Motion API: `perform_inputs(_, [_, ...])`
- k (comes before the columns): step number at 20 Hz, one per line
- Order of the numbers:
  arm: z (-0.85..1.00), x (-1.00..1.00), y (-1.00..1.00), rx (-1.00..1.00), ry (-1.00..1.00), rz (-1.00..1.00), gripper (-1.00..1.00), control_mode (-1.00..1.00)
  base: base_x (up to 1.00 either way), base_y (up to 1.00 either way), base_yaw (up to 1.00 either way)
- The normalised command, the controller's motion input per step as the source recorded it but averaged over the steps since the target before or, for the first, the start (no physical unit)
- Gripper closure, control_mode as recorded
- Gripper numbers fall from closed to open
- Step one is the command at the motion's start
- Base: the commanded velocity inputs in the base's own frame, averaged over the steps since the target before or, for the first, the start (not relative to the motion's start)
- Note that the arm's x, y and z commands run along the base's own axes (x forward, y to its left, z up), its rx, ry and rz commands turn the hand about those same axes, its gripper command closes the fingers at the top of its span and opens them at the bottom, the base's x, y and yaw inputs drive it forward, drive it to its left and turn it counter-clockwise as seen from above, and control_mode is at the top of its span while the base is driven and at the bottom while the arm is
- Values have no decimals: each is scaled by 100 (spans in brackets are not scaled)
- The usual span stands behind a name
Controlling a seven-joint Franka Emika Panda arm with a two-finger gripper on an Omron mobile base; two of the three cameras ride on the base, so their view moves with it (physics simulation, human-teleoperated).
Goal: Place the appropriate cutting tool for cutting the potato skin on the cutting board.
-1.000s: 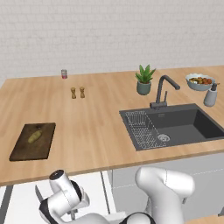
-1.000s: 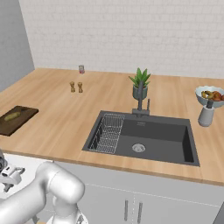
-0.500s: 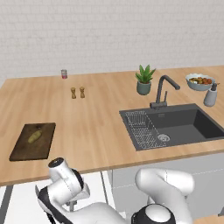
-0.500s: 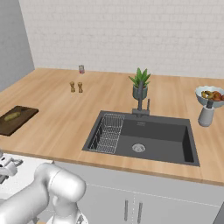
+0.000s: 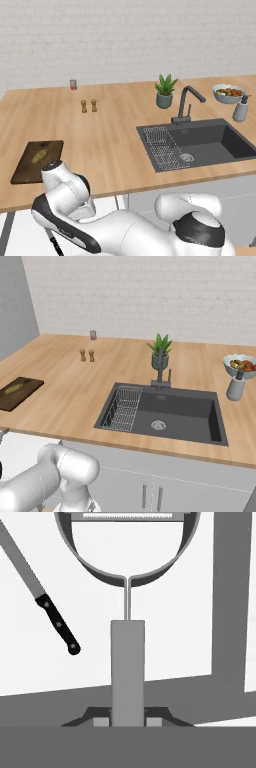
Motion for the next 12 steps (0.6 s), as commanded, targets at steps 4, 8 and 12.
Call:
perform_inputs(4, [100, 26, 26, 0, 1, -9, 100, -100, 0, 0, 0])
perform_inputs(8, [92, 90, 5, 0, 0, -22, 100, -100, 0, 0, 0])
perform_inputs(12, [53, 100, 27, -2, 0, -29, 100, -100, 0, 0, 0])
